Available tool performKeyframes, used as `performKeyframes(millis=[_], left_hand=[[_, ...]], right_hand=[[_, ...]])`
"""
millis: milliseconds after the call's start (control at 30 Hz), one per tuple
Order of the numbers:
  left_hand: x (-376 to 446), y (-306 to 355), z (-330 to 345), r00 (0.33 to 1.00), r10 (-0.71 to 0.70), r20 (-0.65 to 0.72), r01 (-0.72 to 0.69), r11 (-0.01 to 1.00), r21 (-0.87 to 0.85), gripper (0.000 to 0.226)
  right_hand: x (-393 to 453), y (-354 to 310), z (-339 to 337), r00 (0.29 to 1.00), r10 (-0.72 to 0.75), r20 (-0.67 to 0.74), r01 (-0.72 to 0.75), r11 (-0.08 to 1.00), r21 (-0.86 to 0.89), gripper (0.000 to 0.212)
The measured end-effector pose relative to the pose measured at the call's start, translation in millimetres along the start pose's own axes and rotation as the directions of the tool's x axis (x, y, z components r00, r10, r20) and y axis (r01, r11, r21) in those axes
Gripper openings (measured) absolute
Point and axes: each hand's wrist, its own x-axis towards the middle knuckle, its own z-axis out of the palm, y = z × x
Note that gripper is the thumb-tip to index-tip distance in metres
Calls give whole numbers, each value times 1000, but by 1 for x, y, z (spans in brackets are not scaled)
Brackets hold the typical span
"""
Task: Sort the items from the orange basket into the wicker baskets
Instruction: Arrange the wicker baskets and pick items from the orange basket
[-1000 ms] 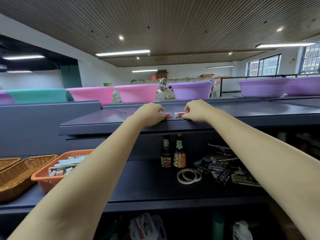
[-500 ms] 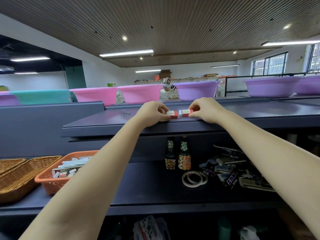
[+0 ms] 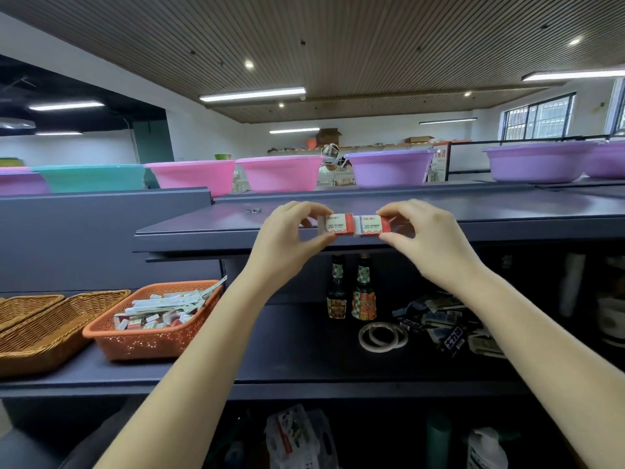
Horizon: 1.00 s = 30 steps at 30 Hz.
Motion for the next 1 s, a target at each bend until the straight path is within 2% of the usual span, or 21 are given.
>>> performKeyframes(millis=[133,300,700,1000], left_hand=[[-42,5,5,1000,21,2,-21,1000,-17,29],[-103,9,17,999,-15,36,18,997,-76,31],[-196,20,27,960,-251,120,265,958,-114,32],[-248,23,11,892,-439,108,445,895,-37,34]], right_hand=[[-45,-6,5,1000,8,2,-8,999,31,29],[-100,-10,15,996,70,61,-79,985,156,30],[-168,-16,41,955,145,259,-215,939,268,33],[-190,-28,70,915,85,394,-264,865,426,31]])
